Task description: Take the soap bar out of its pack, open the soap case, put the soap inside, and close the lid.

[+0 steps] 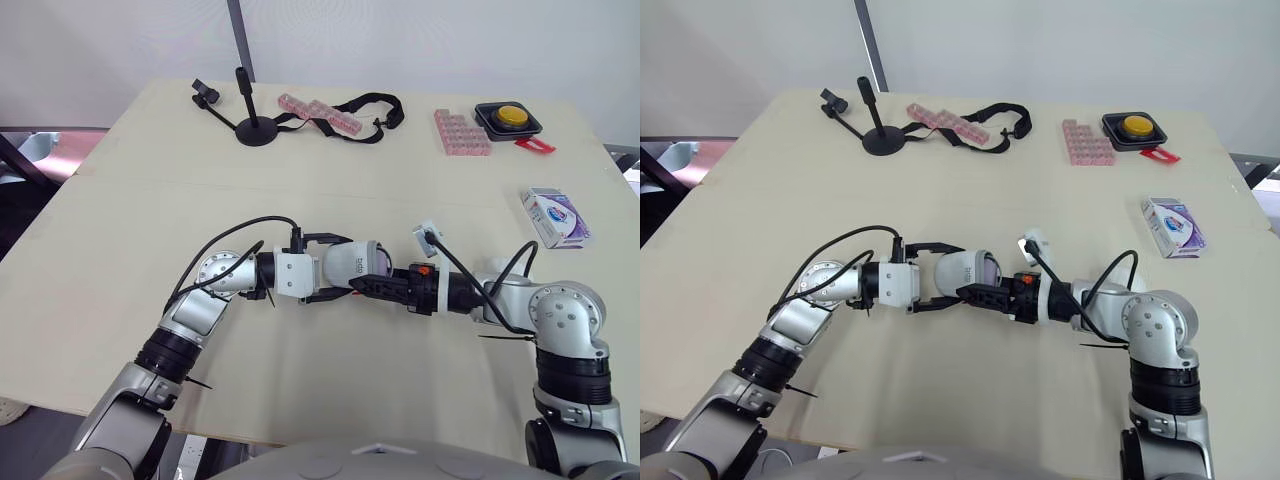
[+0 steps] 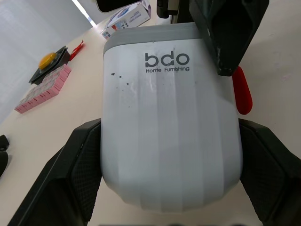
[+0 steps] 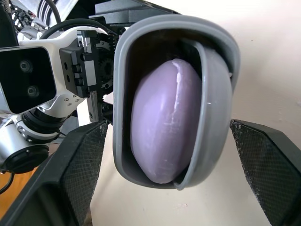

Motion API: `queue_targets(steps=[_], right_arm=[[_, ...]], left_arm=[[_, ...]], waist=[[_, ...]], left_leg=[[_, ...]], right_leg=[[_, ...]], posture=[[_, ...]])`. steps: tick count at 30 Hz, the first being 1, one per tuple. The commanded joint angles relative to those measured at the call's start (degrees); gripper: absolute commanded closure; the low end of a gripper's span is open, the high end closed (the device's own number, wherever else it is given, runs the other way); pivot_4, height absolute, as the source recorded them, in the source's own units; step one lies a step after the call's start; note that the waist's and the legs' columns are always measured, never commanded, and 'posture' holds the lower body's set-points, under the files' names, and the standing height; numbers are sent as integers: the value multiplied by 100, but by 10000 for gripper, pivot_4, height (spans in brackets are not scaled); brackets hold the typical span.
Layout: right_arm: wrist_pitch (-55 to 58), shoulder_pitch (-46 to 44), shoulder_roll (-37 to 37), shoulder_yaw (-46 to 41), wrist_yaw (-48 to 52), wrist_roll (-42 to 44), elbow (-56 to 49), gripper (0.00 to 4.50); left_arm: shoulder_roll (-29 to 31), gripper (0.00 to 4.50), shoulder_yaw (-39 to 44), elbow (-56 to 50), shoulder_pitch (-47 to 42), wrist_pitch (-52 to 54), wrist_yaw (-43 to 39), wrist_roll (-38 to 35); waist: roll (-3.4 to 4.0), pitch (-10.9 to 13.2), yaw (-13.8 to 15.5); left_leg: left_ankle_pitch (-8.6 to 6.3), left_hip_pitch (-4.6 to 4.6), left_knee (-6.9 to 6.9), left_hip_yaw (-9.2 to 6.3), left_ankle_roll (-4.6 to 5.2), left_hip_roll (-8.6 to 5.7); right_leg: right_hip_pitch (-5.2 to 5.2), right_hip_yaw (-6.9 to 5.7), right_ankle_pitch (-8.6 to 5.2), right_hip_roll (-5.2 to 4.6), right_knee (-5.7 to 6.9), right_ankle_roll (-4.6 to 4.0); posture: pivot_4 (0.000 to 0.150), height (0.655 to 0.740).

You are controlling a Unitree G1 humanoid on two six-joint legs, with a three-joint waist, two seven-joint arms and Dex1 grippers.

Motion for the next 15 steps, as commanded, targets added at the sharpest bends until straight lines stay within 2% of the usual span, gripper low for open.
queue_targets(steps=[1,4,15], right_arm=[[-47,-131,50,-27,-68,198,-9,14816],[-74,-154,67,4,-104,195,54,24256],[-63,-155,14,65,-78,256,87,24402]], left_arm=[[-26,10307,-1,-313,-90,-46,6,-147],[-23,10307,-10,-328,-84,-29,-5,-159],[27,10307,-20,-283,-97,167,-137,-231]], waist=[[0,0,2],[0,0,1],[0,0,-2]], left_leg=[[0,0,0,0,0,0],[0,1,0,0,0,0],[0,1,0,0,0,0]], right_leg=[[0,-1,0,0,0,0],[0,-2,0,-1,1,0],[0,-2,0,-2,0,0]], posture=[[1500,7143],[1500,7143],[1500,7143]])
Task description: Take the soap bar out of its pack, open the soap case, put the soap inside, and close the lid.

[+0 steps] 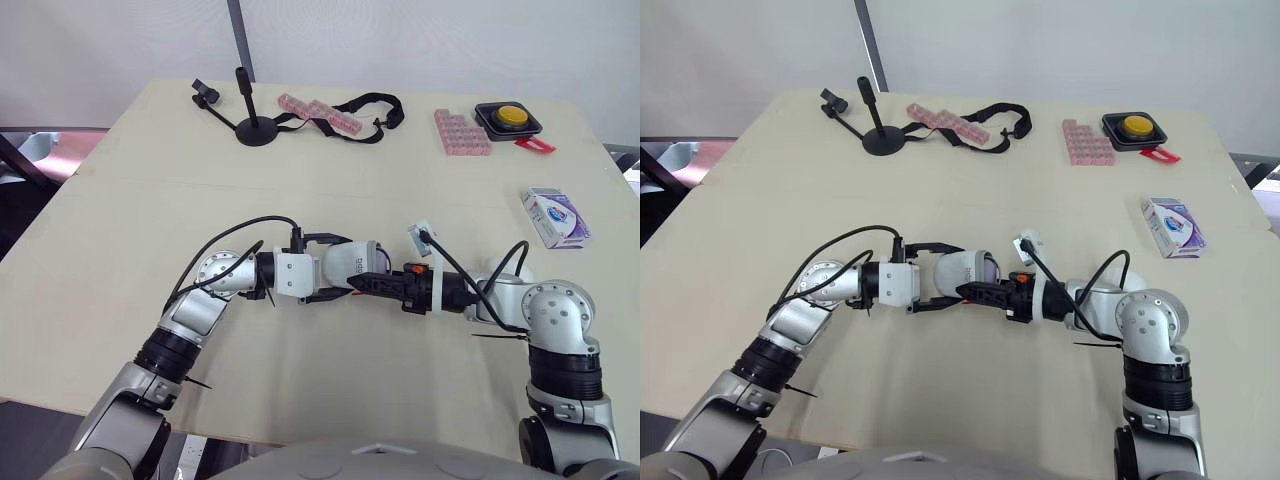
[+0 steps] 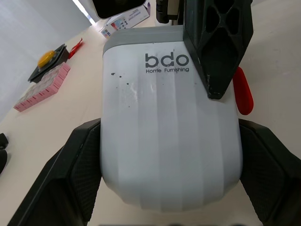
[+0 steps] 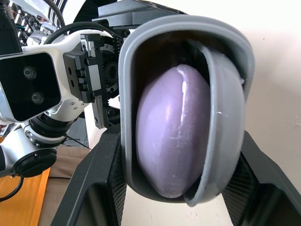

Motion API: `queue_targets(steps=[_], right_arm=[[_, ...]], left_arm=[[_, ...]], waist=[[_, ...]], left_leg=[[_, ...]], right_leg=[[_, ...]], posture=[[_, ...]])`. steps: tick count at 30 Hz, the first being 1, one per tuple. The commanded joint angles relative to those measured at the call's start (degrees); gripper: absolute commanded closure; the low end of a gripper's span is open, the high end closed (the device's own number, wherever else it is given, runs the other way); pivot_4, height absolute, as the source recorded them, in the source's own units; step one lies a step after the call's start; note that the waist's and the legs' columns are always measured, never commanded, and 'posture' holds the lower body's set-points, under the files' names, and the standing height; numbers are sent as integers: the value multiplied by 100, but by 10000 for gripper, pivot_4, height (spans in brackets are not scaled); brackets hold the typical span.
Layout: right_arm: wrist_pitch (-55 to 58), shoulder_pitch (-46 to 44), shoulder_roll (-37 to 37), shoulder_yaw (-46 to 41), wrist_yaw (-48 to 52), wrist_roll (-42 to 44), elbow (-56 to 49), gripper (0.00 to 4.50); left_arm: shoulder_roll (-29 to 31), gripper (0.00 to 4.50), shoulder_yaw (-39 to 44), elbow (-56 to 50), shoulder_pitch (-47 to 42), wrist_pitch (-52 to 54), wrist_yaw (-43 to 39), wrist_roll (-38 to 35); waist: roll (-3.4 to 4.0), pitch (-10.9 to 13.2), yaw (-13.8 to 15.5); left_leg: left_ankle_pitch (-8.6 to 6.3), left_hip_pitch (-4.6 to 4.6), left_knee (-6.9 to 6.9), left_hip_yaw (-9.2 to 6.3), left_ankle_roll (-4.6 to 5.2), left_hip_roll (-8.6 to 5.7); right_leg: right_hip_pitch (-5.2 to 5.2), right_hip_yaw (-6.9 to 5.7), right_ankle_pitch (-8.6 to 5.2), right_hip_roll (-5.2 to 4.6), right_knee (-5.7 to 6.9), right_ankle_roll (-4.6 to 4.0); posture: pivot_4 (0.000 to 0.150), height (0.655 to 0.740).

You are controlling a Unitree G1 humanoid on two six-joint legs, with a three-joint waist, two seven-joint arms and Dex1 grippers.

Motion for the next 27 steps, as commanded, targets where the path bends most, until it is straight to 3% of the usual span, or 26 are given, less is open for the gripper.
queue_targets(steps=[1,6,7,8,19,27], right_arm=[[-64,-86,-64,8,36,158,-119,24402],[-99,-98,-150,71,91,189,-166,24402],[-101,-95,-160,79,98,200,-183,24402],[-102,-92,-168,83,103,208,-191,24402],[-190,-115,-554,344,276,114,-363,24402],[-729,-1205,-2924,1534,1469,-948,-919,24402]], left_arm=[[18,10307,-19,-257,-93,43,-130,-241],[-25,10307,30,-259,-123,330,-236,-400],[-30,2307,42,-259,-139,413,-267,-449],[-35,99,48,-262,-148,468,-285,-479],[84,99,147,-280,-265,1021,-740,-937],[856,99,293,-1284,-163,3746,-1535,-2376]], waist=[[0,0,-2],[0,0,-1],[0,0,-1],[0,0,-1],[0,0,12],[17,6,3]], left_leg=[[0,0,0,0,0,0],[0,0,0,0,0,0],[0,0,0,0,0,0],[0,0,0,0,0,0],[0,-1,0,0,0,-1],[0,6,-8,4,-3,2]], right_leg=[[-1,0,0,0,0,0],[0,0,0,-1,0,0],[-1,0,0,-1,0,0],[0,0,0,-1,0,0],[0,2,0,4,-1,0],[1,14,0,11,-7,2]], posture=[[1500,7143],[1500,7143],[1500,7143],[1500,7143],[1500,7143],[1500,7143]])
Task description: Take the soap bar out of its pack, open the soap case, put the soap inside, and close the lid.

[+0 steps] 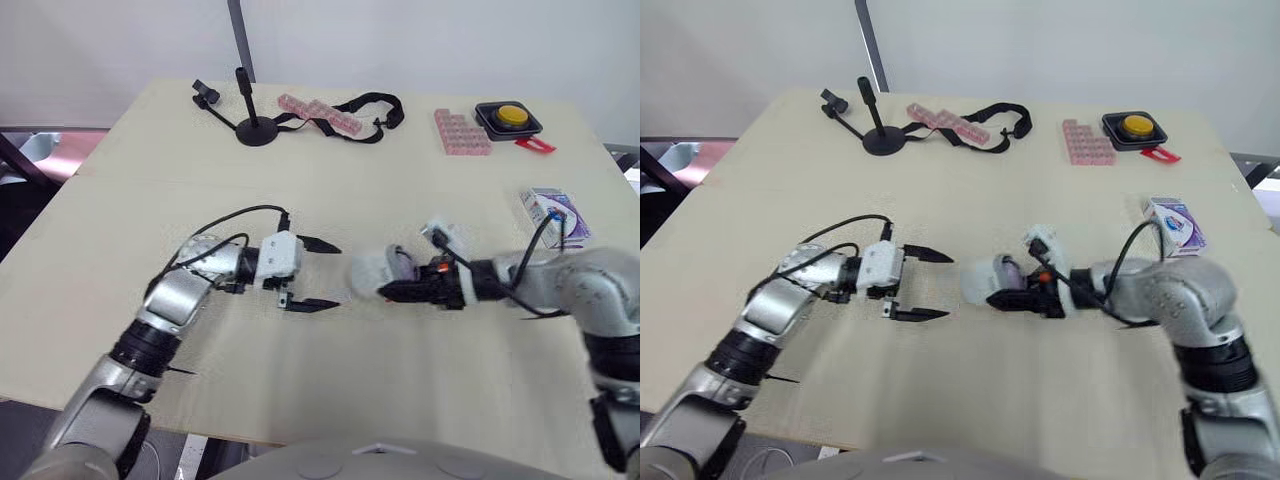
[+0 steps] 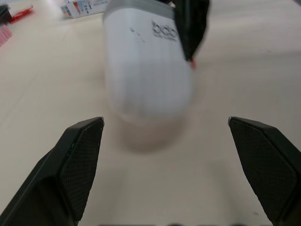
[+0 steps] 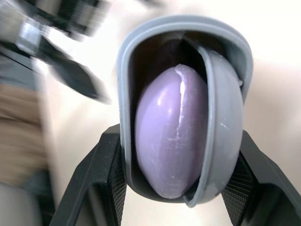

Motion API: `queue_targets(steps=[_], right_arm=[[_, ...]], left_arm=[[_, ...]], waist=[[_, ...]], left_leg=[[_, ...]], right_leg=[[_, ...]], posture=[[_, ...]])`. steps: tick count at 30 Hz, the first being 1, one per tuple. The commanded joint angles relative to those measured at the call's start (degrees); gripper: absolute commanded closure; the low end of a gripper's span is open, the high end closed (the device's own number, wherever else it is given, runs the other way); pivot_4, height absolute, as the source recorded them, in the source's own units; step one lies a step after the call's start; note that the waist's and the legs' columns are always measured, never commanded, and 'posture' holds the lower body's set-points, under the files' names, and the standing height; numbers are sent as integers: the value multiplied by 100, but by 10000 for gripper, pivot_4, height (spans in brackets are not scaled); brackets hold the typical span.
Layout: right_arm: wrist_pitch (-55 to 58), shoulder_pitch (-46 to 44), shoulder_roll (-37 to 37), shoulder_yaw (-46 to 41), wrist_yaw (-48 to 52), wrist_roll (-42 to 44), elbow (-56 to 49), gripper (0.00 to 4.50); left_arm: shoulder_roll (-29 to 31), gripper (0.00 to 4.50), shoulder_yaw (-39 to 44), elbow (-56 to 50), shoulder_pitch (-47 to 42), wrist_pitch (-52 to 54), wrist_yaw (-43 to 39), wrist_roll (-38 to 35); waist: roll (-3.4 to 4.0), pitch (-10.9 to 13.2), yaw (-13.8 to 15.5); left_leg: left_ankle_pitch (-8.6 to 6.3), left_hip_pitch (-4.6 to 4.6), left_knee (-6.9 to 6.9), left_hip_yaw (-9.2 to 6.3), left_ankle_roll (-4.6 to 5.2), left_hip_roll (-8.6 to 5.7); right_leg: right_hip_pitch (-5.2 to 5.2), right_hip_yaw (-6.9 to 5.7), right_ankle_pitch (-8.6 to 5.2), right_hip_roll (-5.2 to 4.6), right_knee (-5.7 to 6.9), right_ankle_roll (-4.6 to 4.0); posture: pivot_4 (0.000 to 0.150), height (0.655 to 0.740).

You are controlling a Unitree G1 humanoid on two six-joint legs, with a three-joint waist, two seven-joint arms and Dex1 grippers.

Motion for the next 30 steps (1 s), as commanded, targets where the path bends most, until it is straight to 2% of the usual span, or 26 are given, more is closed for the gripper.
queue_targets(steps=[1,4,7,12,21,30], right_arm=[[-428,-461,-529,590,518,-503,-424,24402],[-789,-978,-1230,1474,969,-1185,-881,24402],[-896,-1410,-1527,2029,1328,-1507,-1183,24402],[-994,-2293,-1886,3105,1995,-2203,-1532,24402],[-1062,-3058,-1505,3794,2437,-2934,-1150,24402],[-1183,-3058,-1460,3875,2746,-3230,-1056,24402]], left_arm=[[102,99,151,-506,-75,1310,-45,-730],[33,99,65,-590,-431,2385,335,-779],[-201,99,107,-660,-708,2598,535,-815],[-658,99,-198,-739,-1047,2437,907,-394],[-1144,99,-551,-742,-1042,2358,949,-218],[-1133,99,-762,-907,-891,2126,665,-160]], waist=[[2,0,3],[3,1,26],[2,2,45],[2,3,40],[2,3,17],[3,3,20]], left_leg=[[0,-3,-2,1,0,-1],[-1,-5,2,-2,0,0],[-1,-12,4,-4,1,0],[-2,-16,8,-6,1,2],[-2,-17,11,-5,1,8],[-1,-20,28,-4,2,9]], right_leg=[[0,0,0,1,-2,0],[-1,-7,0,2,1,0],[3,-2,0,5,-5,1],[19,2,1,13,-26,3],[18,16,1,18,-13,2],[6,63,1,25,13,2]], posture=[[1500,7143],[1500,7143],[1500,7143],[1500,7143],[1500,7143],[1500,7143]])
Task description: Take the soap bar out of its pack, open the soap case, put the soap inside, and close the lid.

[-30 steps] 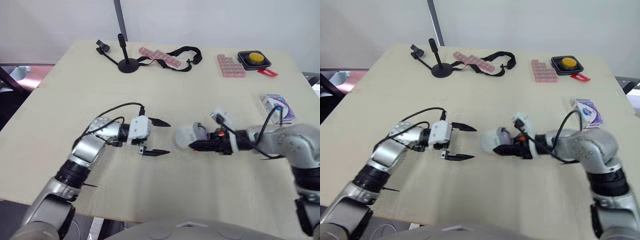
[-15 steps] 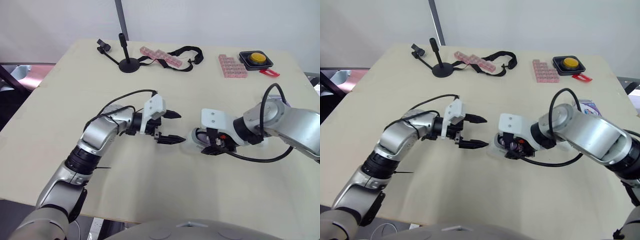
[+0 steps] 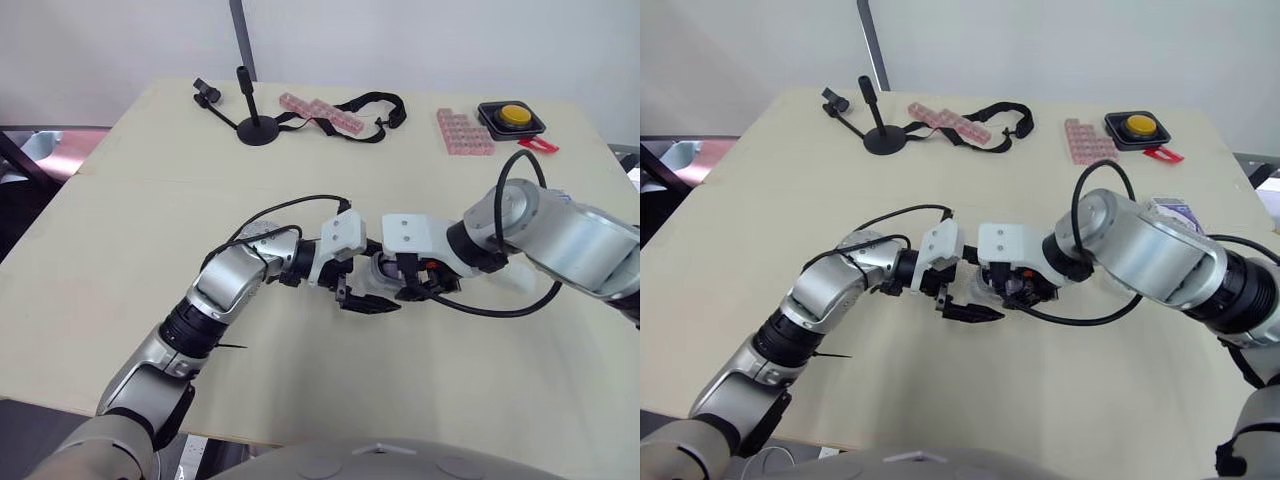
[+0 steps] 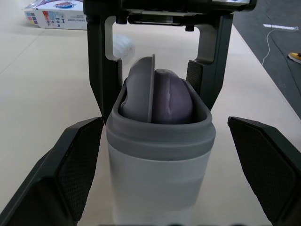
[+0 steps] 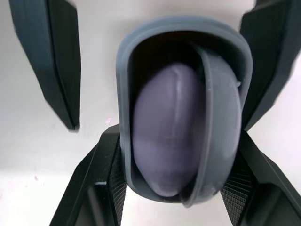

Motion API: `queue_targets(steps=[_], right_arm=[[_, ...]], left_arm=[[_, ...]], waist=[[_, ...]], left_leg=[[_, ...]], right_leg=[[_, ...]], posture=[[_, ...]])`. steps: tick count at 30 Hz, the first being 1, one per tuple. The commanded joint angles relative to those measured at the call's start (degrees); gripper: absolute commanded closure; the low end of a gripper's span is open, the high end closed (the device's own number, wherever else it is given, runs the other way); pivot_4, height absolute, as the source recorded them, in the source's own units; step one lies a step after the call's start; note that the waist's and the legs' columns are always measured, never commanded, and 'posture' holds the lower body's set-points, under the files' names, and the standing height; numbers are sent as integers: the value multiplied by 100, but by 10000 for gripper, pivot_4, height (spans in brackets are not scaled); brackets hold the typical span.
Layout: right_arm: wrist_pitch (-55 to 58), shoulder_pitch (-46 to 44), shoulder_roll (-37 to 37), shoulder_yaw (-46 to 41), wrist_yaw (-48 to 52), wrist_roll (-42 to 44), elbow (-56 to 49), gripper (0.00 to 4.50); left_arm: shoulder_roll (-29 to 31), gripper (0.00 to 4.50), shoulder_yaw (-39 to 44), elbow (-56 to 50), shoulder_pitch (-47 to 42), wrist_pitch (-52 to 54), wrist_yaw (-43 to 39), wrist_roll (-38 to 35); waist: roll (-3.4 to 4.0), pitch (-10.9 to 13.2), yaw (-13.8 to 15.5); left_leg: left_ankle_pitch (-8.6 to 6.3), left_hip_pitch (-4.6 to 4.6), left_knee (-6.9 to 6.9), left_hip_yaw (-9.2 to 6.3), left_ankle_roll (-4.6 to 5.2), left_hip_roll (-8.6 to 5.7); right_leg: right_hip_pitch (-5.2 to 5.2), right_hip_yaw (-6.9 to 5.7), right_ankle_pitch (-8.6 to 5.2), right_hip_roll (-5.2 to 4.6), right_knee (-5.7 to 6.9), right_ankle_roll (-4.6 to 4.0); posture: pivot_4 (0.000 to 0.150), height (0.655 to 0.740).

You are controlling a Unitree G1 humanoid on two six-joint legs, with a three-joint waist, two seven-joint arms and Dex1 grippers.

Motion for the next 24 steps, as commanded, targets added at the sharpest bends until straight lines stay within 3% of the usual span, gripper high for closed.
queue_targets(steps=[1,24], right_arm=[[-96,11,-82,-163,59,-162,-90,24402],[-100,247,-104,-154,210,-369,-155,24402]], left_arm=[[29,99,-13,-195,86,-336,-101,37],[-19,99,33,179,29,-679,-13,243]], waist=[[0,0,0],[0,0,-4]], left_leg=[[0,-1,0,0,0,0],[0,0,13,0,1,1]], right_leg=[[0,2,0,0,0,0],[-3,15,0,3,16,0]], posture=[[1500,7143],[1500,7143]])
